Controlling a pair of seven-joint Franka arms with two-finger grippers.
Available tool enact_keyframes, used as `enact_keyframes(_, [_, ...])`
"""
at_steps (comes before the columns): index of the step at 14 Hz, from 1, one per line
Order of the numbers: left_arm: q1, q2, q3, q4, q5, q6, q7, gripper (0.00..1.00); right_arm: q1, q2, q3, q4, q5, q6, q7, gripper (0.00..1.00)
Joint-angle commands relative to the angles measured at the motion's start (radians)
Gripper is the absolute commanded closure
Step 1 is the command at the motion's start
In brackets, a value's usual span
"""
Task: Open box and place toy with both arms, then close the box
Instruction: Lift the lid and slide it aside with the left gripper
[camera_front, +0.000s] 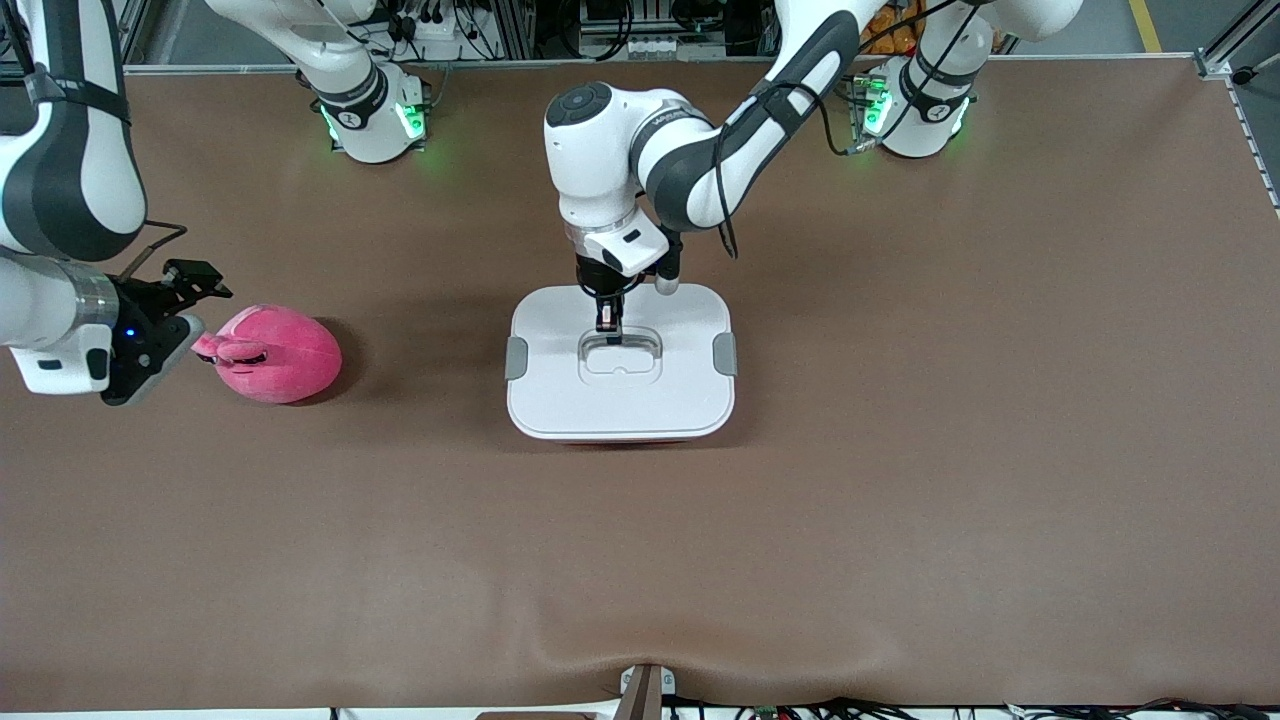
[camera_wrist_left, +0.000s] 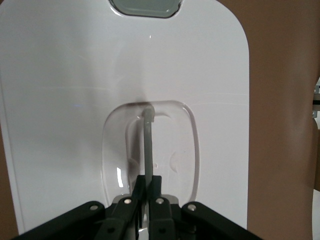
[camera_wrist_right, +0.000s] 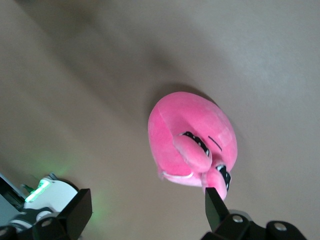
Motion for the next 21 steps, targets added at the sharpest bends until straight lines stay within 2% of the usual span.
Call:
enact_keyframes(1, [-0.004,-0.019,0.002,-0.006,0.008,-0.006,-0.058,1.0,-0.027,-0.027,0.006,-0.105,0.008,0.08,-0.117,0.0])
enact_keyframes(6, [0.007,-0.033,0.003,-0.001,-0.012,-0.006,-0.061,1.0,-0.053,-0.021,0.002,-0.214,-0.002,0.295,-0.43,0.0])
enact_keyframes(12, [0.005,-0.047,0.003,-0.001,-0.011,-0.006,-0.063,1.0,-0.032,-0.022,0.004,-0.295,-0.039,0.453,-0.602,0.0])
enact_keyframes(17, [0.018,-0.094,0.019,-0.001,0.003,-0.027,-0.052,1.0,-0.041,-0.029,0.004,-0.338,-0.039,0.47,-0.638,0.0])
enact_keyframes(20, [0.089,-0.13,0.019,-0.003,0.014,-0.036,-0.031,1.0,-0.053,-0.029,0.004,-0.352,-0.039,0.495,-0.685,0.0])
enact_keyframes(21, [0.119,-0.142,0.017,-0.003,0.012,-0.05,0.003,1.0,-0.058,-0.029,0.004,-0.361,-0.039,0.51,-0.712,0.12])
